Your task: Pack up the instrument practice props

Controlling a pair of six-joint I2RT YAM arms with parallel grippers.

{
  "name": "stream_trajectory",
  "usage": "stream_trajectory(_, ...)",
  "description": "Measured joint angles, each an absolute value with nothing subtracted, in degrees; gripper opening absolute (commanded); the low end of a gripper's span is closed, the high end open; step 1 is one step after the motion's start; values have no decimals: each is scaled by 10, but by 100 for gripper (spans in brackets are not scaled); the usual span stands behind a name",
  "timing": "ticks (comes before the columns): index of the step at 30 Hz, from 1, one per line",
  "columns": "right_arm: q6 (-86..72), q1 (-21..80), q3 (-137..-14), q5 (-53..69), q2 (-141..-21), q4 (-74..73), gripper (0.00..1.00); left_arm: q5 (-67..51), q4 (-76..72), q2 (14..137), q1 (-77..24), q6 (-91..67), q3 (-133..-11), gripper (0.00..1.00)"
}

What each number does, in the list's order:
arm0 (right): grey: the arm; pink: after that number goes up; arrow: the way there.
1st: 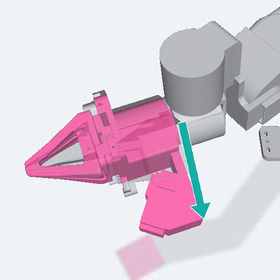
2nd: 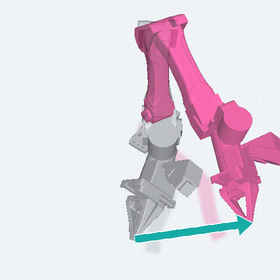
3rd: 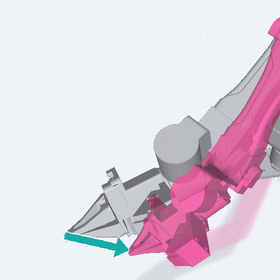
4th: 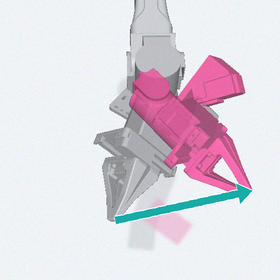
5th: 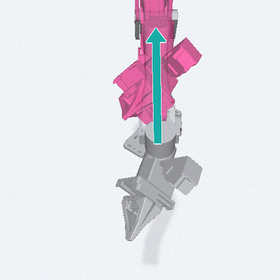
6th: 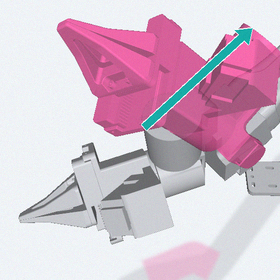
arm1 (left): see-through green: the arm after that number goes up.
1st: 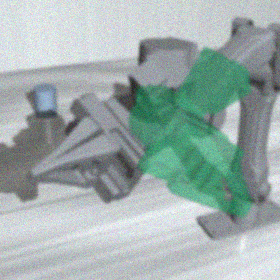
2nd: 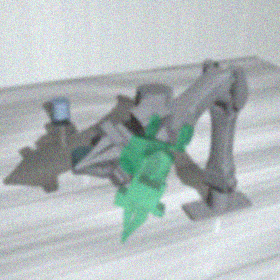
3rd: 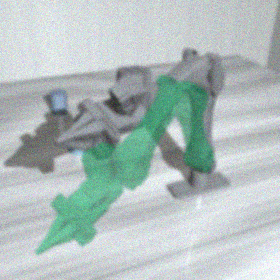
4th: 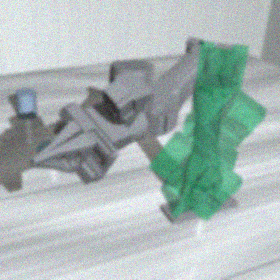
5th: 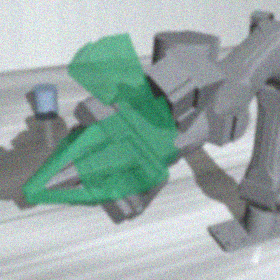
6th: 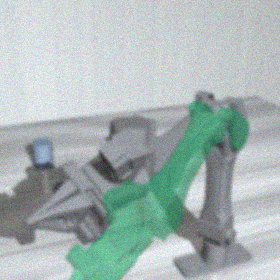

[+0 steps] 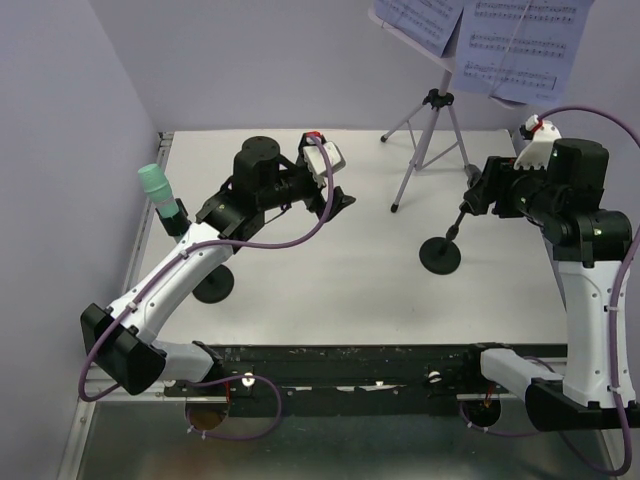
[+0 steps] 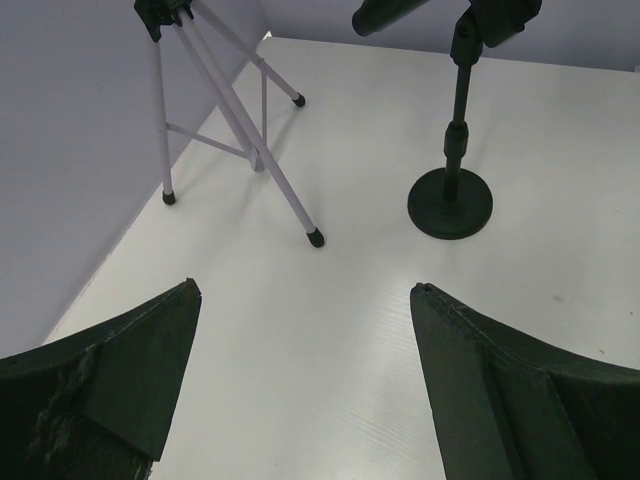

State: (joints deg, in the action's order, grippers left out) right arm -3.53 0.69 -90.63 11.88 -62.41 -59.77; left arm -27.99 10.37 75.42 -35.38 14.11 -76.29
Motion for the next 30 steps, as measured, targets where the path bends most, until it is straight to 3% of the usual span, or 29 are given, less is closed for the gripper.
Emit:
stream_trajectory(5,-21,7,-906,99,-614,-610,61,-286,103,760,-354,142,-765,95)
stream_trajectory(9,-4,7,-906,83,-611,-625,39,-291,103,762,-354,142,-765,95)
stream_trajectory(14,14,7,-907,63,-606,-634,30,-292,99,762,-354,141,-765,95)
stream_trajectory(16,19,7,-908,59,-607,-635,33,-292,97,762,-354,141,-765,95)
stream_trajectory(19,25,8,-908,57,-607,-635,58,-292,93,762,-354,141,-765,95)
stream_trajectory(21,27,8,-909,57,-609,-636,67,-292,91,762,-354,141,-765,95)
stream_trajectory(26,25,8,-929,62,-634,-640,76,-292,90,762,-354,141,-765,95)
stream_trajectory(30,22,8,-949,72,-663,-641,73,-292,90,762,-354,141,-765,95)
